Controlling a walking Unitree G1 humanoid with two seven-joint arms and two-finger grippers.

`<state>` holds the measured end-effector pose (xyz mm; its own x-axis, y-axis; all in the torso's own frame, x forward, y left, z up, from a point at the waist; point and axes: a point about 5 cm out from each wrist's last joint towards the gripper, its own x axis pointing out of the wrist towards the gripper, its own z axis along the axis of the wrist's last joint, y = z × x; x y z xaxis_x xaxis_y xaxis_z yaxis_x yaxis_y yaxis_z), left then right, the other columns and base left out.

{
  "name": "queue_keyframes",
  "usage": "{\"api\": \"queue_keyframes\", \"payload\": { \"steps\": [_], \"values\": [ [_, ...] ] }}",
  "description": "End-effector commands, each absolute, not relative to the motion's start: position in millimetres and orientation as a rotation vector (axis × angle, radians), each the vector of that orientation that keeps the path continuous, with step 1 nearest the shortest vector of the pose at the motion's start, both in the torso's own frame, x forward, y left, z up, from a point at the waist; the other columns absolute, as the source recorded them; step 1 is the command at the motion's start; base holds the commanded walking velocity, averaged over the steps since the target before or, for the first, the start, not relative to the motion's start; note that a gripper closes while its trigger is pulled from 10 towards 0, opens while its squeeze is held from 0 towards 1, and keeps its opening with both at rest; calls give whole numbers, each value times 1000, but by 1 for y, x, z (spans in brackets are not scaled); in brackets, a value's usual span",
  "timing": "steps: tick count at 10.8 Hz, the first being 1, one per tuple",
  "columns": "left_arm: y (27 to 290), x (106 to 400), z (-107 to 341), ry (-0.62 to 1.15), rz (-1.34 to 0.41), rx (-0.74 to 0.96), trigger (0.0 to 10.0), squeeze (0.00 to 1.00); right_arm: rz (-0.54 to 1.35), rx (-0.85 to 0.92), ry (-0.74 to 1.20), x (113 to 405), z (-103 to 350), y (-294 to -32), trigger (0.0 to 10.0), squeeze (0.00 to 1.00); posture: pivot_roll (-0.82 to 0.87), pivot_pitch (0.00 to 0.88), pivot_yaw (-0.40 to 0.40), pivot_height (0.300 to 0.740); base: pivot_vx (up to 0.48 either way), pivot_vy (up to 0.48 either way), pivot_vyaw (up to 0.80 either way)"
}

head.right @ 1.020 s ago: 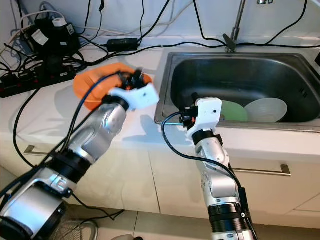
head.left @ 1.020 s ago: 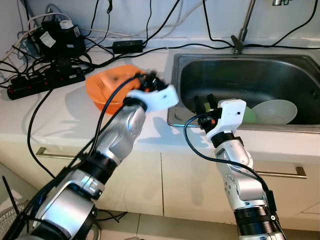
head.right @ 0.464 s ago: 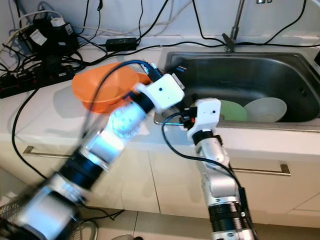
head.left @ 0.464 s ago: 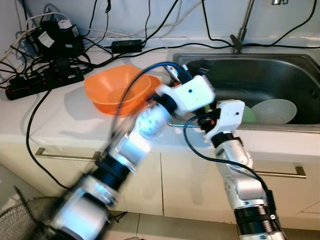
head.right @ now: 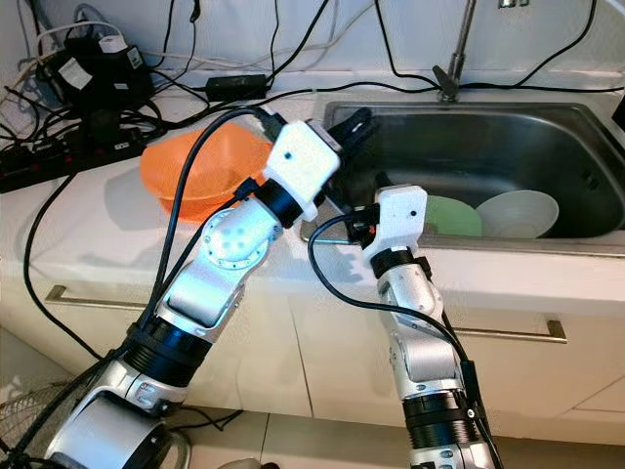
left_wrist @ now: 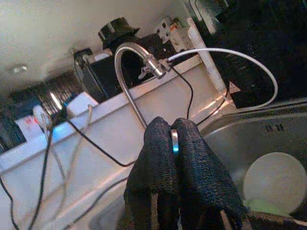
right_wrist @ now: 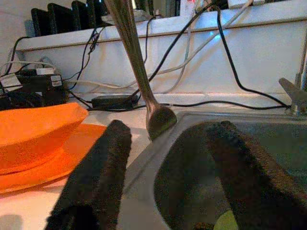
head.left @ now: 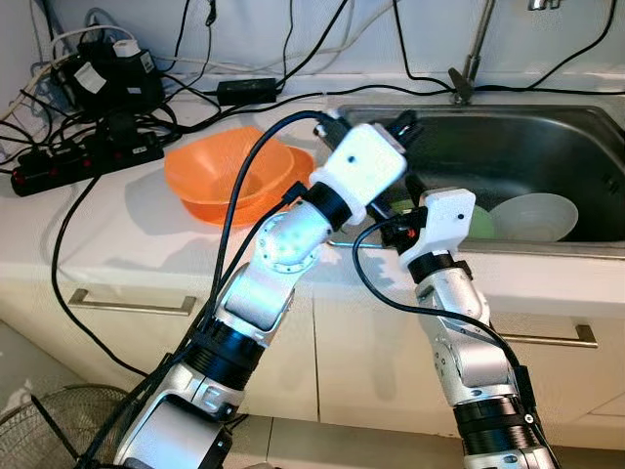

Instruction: Kitchen organization

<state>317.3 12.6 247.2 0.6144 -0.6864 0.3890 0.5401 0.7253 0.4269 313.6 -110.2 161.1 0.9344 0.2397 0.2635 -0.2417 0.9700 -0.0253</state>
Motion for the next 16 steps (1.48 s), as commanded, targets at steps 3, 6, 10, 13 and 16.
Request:
{"api": "queue_keyframes", "payload": {
  "steps": [3, 6, 10, 13, 16],
  "values": [
    [20, 317, 259, -567, -724, 137, 10000, 0, 257, -30, -265, 314, 160, -105, 10000, 1000, 15, 0, 79, 740, 0, 0, 0],
    [30, 322, 253, -467, -766, -44, 10000, 0, 253, -58, -258, 315, 158, -105, 10000, 0, 17, 0, 79, 740, 0, 0, 0],
    [52, 334, 259, -463, -673, -98, 10000, 0, 261, -52, -266, 311, 158, -104, 10000, 0, 14, 0, 84, 740, 0, 0, 0],
    [69, 346, 258, -482, -519, 131, 10000, 0, 247, -45, -274, 310, 161, -111, 10000, 0, 10, 0, 81, 740, 0, 0, 0],
    [71, 345, 266, -480, -550, -116, 10000, 0, 271, -66, -276, 308, 160, -106, 10000, 0, 14, 0, 80, 740, 0, 0, 0]
  ]
}}
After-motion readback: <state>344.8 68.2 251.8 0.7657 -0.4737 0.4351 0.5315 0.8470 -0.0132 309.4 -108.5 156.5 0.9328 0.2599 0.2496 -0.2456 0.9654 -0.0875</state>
